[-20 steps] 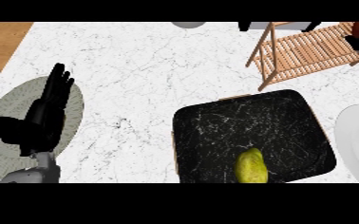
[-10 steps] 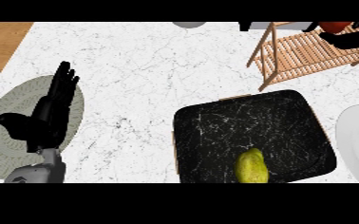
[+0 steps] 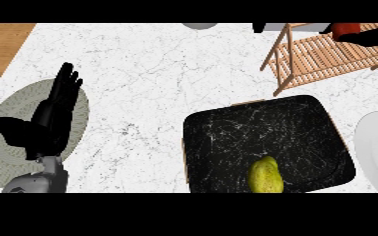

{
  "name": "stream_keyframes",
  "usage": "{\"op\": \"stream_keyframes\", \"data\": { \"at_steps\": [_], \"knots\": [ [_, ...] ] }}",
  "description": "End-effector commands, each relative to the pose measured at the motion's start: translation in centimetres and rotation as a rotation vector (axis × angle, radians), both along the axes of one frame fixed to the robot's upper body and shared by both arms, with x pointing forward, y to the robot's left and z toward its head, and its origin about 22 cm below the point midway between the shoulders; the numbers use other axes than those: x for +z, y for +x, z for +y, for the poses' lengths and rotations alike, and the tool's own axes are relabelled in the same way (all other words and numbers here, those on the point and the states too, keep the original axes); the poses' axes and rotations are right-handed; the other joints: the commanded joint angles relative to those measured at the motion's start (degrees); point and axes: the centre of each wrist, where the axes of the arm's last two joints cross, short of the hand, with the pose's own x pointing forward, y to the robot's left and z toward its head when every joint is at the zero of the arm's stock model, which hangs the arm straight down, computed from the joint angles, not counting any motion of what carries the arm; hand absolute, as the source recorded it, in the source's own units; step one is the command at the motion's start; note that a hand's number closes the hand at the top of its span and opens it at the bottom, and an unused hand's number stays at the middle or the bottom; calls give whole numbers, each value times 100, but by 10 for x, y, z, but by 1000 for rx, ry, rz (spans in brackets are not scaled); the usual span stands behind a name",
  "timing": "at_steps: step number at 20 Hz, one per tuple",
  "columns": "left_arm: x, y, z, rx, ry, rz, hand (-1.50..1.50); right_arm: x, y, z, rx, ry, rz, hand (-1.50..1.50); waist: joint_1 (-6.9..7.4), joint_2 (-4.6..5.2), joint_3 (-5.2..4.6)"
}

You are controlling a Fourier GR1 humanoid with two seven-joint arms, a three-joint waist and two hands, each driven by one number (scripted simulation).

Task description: Pick the bell pepper from the tray and place it in the tiered shelf

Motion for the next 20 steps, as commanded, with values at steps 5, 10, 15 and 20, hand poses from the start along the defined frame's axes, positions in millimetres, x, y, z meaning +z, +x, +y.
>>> {"op": "stream_keyframes", "data": {
  "at_steps": [5, 10, 15, 20],
  "knots": [
    [-2, 7, 8, 14, 13, -1, 0, 33, 1, -10, 10, 201, -133, -150, -77, -22, -5],
    [-5, -12, 15, 16, 13, 0, 0, 41, -26, -58, -152, 228, -142, -150, -27, -15, -3],
    [-6, -8, 11, 12, 14, -10, 0, 73, -77, -123, -245, 284, -97, -150, -77, -17, -1],
    [-1, -3, -14, 2, 0, -4, 0, 76, -122, -165, -264, 275, -95, -150, -4, 19, 10]
  ]
}}
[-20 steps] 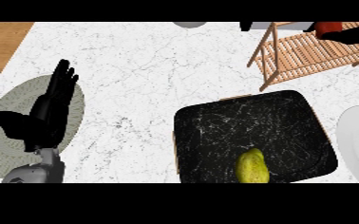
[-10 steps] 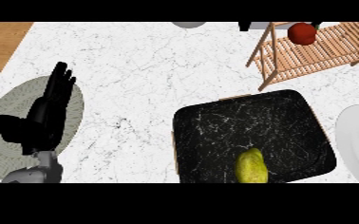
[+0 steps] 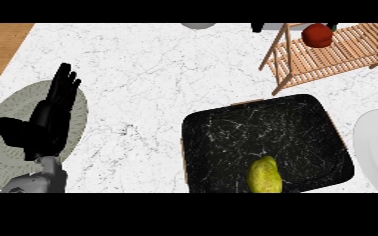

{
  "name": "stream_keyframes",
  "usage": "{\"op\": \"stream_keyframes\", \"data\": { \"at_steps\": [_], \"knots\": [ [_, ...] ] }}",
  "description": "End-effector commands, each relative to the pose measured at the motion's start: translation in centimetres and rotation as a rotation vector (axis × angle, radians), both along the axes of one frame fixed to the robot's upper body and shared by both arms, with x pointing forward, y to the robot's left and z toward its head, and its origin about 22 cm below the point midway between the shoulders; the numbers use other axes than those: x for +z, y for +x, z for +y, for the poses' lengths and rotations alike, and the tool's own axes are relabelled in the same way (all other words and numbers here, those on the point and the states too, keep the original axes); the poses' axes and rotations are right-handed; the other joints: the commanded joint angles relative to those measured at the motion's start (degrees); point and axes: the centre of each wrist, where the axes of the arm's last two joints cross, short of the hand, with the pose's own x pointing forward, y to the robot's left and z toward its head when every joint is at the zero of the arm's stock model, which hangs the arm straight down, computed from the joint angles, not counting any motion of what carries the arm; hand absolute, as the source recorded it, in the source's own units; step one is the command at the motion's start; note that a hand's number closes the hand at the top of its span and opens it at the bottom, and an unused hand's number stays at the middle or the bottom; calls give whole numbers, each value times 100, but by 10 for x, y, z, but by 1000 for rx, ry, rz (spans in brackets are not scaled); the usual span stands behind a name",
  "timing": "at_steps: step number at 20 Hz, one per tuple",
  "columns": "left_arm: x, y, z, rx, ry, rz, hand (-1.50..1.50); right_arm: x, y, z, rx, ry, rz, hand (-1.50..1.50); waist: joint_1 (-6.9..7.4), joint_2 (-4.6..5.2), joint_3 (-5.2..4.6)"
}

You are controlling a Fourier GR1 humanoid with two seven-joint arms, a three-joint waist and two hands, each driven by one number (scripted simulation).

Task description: Pick the bell pepper from the tray and place it in the tiered shelf

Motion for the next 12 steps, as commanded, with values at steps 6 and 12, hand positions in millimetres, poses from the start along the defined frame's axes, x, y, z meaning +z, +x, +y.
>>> {"op": "stream_keyframes", "data": {
  "at_steps": [6, 12],
  "knots": [
    [7, -2, -12, -7, -8, -8, 0, 1, -81, -62, 40, 43, 13, -150, 51, 26, 21],
    [6, 2, 0, -19, 3, -9, 0, -15, -90, -67, 35, 17, -16, -150, 110, 46, 26]
  ]
}}
